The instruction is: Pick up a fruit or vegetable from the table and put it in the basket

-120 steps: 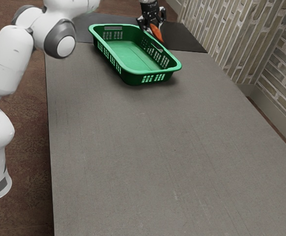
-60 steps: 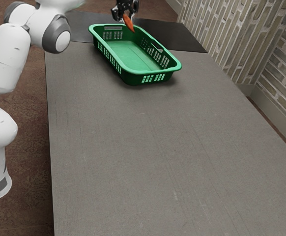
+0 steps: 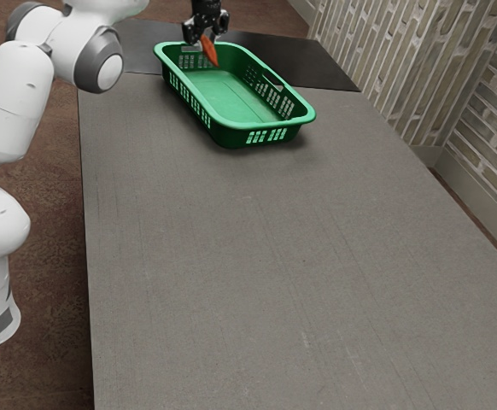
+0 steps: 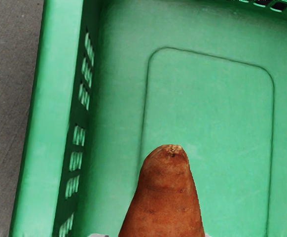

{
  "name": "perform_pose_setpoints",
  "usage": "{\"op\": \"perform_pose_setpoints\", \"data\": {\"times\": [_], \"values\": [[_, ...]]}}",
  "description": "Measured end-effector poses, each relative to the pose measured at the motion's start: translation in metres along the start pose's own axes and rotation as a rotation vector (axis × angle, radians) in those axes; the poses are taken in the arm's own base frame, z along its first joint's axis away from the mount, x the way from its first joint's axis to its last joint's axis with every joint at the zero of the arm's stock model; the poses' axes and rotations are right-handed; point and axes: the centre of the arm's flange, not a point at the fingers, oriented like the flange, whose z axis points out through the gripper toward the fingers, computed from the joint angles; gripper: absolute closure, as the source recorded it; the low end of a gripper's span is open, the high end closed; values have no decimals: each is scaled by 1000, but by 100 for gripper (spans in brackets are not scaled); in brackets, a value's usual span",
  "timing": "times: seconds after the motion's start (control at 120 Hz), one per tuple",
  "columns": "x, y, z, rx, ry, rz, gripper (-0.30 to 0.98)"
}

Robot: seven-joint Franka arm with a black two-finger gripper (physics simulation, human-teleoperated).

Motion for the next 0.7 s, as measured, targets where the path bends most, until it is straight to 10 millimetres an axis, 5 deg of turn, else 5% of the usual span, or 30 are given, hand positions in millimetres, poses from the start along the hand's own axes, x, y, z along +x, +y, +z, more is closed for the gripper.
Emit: {"op": "perform_pose_setpoints", "data": {"times": [0.7], "values": [[8, 29, 35, -235, -24, -56, 53]]}}
